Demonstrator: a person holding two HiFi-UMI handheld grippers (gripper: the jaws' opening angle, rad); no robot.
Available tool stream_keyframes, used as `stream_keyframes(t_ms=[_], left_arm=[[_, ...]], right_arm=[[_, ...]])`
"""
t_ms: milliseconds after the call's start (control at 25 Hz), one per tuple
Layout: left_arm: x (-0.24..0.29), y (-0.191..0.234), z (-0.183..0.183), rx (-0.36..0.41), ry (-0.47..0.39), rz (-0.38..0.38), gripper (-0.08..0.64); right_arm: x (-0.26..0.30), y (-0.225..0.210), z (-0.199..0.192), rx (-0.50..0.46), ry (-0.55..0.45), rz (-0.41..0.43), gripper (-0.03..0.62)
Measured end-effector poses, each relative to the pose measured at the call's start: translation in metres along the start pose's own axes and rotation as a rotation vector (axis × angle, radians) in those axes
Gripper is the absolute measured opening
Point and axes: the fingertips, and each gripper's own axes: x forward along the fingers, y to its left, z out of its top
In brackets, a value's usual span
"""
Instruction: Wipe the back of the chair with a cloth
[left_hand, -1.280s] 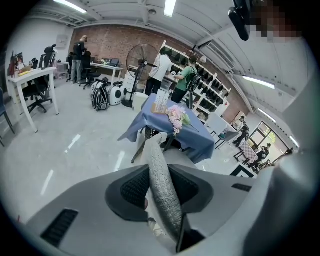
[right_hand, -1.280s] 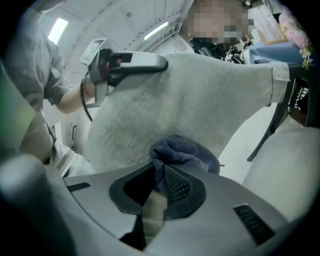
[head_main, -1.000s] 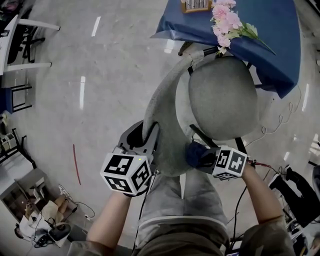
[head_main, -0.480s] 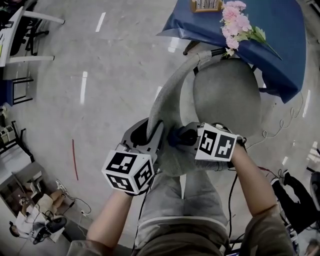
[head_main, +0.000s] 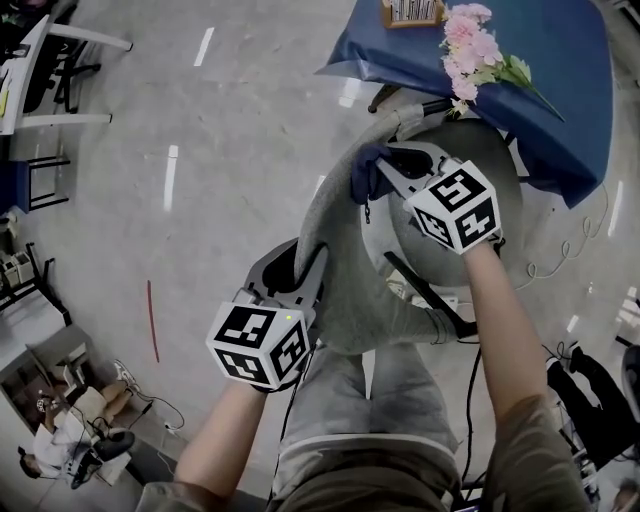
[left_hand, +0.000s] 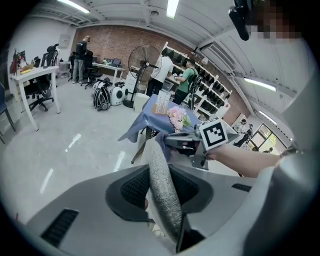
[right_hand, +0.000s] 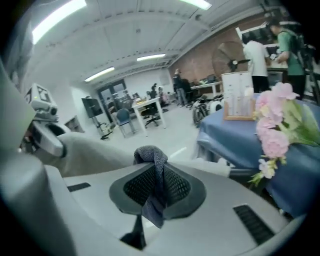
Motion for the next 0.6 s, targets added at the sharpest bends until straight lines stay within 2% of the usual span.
stream_keyframes(t_ms=[160,240,320,440,600], left_arm=[[0.001,0.0,0.0,0.0,-0.002,-0.001,0.126],[0.001,-0.001,0.0,-0.001,-0.002,-0.003,0.126],[0.0,0.0,0.0,0.0,-0.001,-0.005,0.126],[0.0,0.002,0.001,0.003,0.004,-0.001,0.126],[0.005,-0.003,-0.002,-0.013,0.006,-0.01,0.126]], right_arm=[[-0.017,-0.068,0.001,0.139,-0.067,-0.281,0.058],[-0.021,-0.076,-0.002,0.174,-0.094,-0.342,0.058],[-0.013,-0.061,-0.003,0.188,-0.115,-0.31,0.06],[0.009,-0.014,-0.003,0.177,-0.106,-0.174,0.06],[0.015,0.048,-0.019,0.171,-0.038,-0.012,0.06]])
